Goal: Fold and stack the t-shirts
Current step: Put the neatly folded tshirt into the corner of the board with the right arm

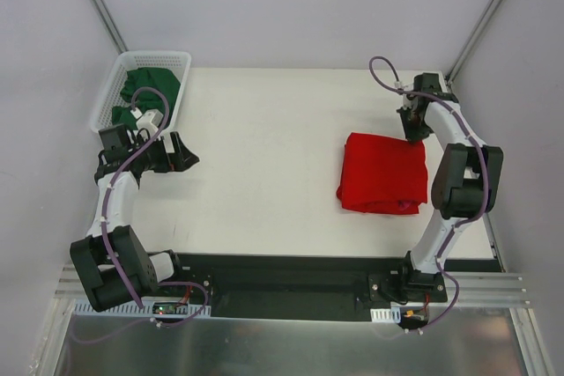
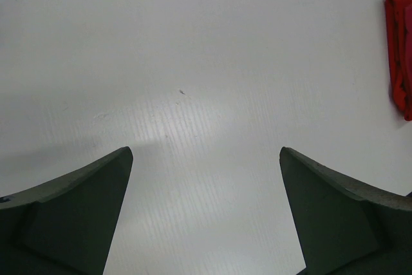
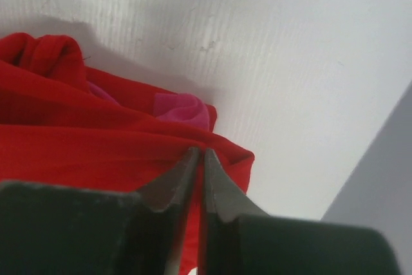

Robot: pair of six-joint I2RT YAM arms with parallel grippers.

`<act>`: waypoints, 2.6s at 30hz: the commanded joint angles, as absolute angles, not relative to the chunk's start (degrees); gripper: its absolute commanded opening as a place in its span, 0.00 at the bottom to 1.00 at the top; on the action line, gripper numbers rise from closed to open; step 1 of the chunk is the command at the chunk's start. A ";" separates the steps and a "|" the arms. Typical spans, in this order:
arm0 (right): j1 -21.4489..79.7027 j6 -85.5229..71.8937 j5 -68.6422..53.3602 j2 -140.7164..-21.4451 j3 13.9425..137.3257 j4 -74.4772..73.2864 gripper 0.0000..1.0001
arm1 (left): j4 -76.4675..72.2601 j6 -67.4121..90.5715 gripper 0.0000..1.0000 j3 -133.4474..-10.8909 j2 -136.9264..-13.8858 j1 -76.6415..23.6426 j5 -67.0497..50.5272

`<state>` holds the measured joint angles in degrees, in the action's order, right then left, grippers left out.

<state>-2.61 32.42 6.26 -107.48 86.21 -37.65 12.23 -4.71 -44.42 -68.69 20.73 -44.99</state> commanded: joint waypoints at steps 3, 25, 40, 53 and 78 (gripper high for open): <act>-3.08 30.68 5.01 -100.73 85.44 -34.55 0.44 | 10.37 -5.45 0.99 -43.86 -66.89 21.18 -47.46; 4.39 25.75 -8.18 -93.07 84.10 -37.78 0.09 | 9.58 -5.10 0.99 -42.72 -64.78 21.18 -47.64; 4.48 30.67 1.93 -74.73 69.01 -49.75 0.10 | 9.67 -5.71 0.99 -42.01 -63.90 21.09 -46.84; 0.09 33.92 3.78 -70.31 51.16 -42.90 0.07 | 9.67 -6.86 0.99 -40.96 -63.81 21.18 -47.28; -5.71 34.72 -3.25 -71.19 62.40 -51.59 0.05 | 9.49 -6.94 1.00 -41.31 -64.60 21.18 -47.37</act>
<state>-5.39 34.61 -2.09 -73.87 56.99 -48.36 10.72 -5.82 -40.60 -64.20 20.73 -46.00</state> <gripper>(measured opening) 0.049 0.993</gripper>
